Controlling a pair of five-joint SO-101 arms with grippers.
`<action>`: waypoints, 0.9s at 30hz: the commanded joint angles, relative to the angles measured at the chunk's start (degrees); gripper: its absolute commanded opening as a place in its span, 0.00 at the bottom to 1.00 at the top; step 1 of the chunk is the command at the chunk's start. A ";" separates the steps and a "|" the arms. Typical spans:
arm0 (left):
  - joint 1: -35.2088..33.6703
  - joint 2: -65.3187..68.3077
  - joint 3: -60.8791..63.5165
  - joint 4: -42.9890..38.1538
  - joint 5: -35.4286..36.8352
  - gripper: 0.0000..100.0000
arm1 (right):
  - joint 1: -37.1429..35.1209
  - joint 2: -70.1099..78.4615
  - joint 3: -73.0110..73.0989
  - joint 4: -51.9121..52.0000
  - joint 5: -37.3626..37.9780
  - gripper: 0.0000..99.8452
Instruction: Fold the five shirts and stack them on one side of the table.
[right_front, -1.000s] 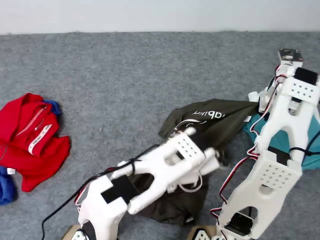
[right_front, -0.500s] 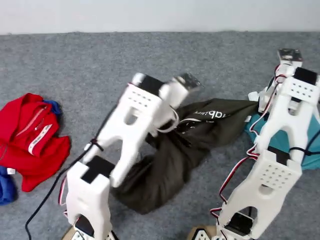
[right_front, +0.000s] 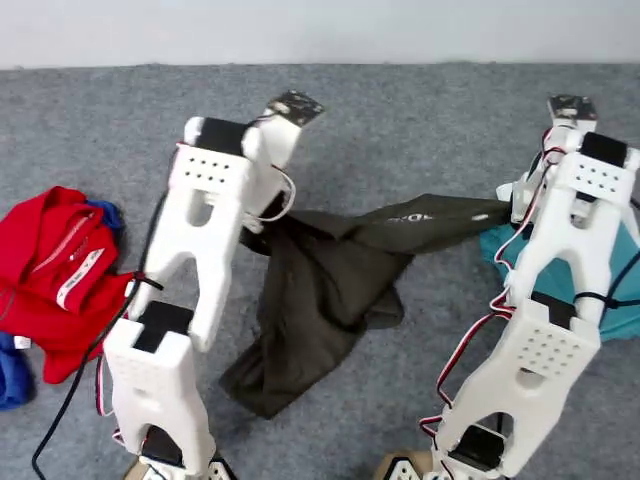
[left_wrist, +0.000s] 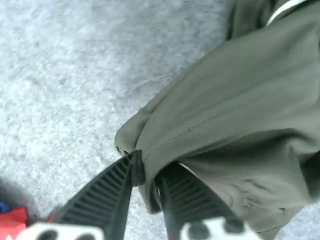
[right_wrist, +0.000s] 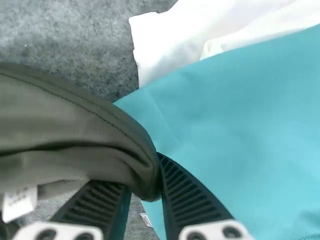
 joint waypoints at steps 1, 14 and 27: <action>2.11 -0.62 1.45 1.23 -0.26 0.01 | -1.45 -1.10 -1.23 -0.57 0.26 0.01; 3.69 -0.62 2.24 1.14 -0.26 0.15 | -2.07 -1.10 -1.23 -0.75 0.44 0.01; -7.12 -0.35 3.21 -3.34 -0.44 0.16 | -2.07 -1.10 -1.23 -0.84 0.44 0.01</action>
